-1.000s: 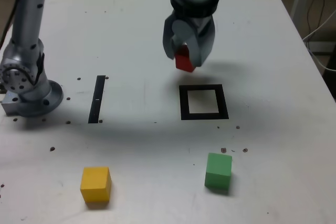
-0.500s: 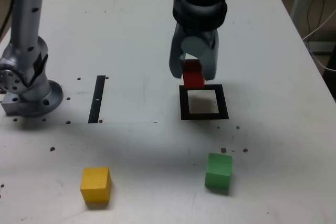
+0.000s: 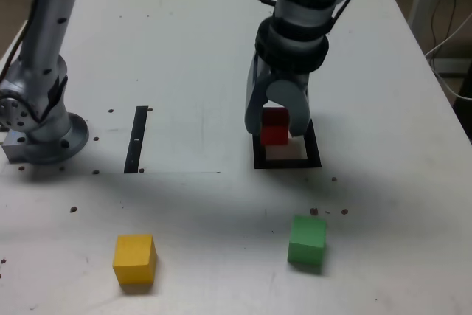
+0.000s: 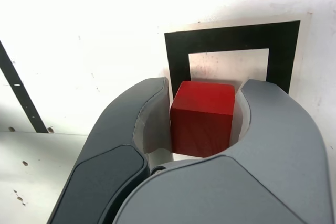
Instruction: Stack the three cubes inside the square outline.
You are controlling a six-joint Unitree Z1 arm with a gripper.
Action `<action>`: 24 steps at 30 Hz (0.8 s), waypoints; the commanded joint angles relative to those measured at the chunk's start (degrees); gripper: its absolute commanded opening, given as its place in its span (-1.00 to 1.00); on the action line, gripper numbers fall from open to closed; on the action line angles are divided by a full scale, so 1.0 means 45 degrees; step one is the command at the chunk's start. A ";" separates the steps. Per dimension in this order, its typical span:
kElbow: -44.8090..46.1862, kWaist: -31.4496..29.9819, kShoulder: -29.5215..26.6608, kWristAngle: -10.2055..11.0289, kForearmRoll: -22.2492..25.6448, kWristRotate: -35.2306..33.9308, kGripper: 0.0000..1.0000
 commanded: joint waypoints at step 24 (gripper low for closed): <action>0.0684 0.0196 -0.0220 -0.0171 -0.1008 0.0605 0.99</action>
